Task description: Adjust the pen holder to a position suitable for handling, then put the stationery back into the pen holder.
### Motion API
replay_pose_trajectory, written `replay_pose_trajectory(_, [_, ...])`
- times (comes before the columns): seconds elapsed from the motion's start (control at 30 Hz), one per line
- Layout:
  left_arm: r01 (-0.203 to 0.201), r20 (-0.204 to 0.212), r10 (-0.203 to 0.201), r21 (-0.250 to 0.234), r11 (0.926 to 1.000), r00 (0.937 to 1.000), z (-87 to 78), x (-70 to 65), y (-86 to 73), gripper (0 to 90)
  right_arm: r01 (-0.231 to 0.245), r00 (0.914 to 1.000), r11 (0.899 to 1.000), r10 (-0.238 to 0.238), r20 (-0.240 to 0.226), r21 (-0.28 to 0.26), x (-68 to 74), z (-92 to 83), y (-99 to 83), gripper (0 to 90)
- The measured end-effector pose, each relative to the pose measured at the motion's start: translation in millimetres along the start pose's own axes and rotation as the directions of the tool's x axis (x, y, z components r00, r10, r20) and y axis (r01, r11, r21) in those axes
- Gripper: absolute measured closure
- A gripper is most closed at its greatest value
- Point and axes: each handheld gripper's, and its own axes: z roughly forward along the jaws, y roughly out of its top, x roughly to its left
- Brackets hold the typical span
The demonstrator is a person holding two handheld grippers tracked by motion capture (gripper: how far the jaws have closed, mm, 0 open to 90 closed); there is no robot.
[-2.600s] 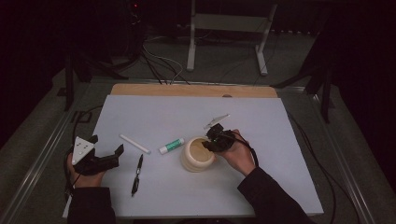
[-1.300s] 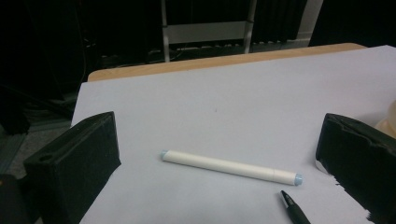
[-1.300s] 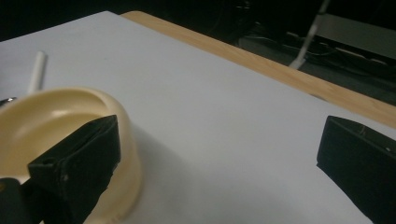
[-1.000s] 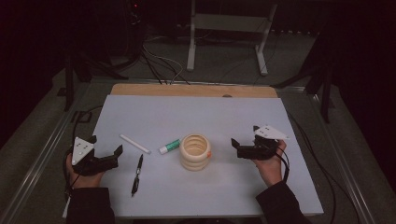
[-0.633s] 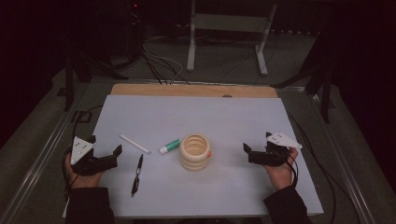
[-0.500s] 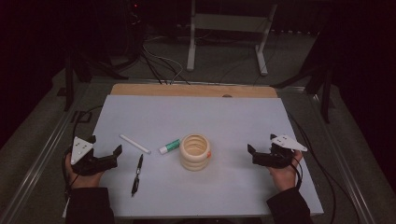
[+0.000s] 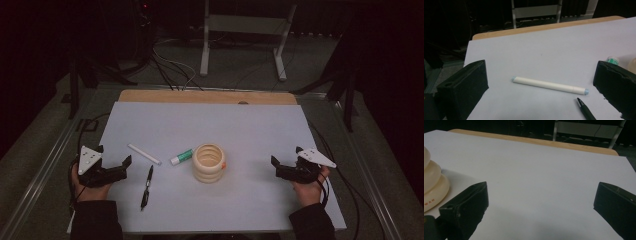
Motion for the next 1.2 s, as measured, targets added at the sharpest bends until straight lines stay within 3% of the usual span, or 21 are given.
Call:
replay_pose_trajectory(0.8, [-0.014, -0.006, 0.014, 0.061, 0.998, 0.9999, 4.0, -9.9, 8.8, 0.0, 0.003, 0.9999, 1.0, -0.003, -0.01, 0.002, 1.3, 0.9, -0.1, 0.0])
replay_pose_trajectory(1.2, [-0.033, 0.007, 0.032, 0.162, 0.9863, 0.9994, 10.0, -18.9, 23.8, 0.1, -0.002, 1.0, 1.0, 0.002, -0.005, 0.0, 1.1, 0.3, -0.4, 0.0])
